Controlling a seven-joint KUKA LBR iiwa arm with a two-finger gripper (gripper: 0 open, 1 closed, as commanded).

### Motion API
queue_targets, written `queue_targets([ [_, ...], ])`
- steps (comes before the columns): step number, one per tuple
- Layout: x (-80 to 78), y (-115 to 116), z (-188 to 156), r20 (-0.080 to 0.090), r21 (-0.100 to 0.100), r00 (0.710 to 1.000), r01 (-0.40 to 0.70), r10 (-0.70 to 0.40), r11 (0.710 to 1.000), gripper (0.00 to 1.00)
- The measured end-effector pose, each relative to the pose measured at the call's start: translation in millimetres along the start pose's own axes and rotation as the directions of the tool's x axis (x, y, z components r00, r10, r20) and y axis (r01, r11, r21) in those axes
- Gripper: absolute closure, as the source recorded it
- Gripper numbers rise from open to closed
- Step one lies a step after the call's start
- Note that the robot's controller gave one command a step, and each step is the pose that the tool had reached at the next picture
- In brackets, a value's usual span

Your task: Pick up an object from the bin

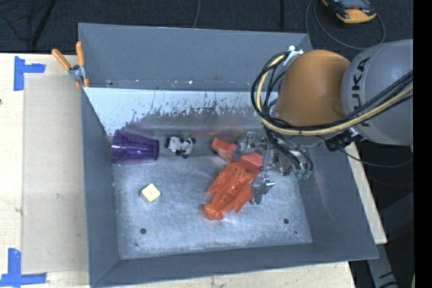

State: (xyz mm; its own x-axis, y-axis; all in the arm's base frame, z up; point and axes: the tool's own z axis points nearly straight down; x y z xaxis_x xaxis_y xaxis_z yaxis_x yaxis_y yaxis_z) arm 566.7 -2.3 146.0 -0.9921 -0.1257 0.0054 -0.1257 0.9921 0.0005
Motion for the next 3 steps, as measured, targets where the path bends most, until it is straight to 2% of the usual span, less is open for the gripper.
queue_targets([
  [1, -11.5, 0.0, 71.2, 0.011, 0.003, 0.989, 0.146, -0.146, 0.989, 1.0],
  [2, -11.5, 0.0, 71.2, 0.011, 0.003, 0.989, 0.145, -0.145, 0.989, 1.0],
  [3, 3.7, 2.2, -70.2, 0.007, 0.001, 0.992, 0.128, -0.128, 0.992, 1.0],
])
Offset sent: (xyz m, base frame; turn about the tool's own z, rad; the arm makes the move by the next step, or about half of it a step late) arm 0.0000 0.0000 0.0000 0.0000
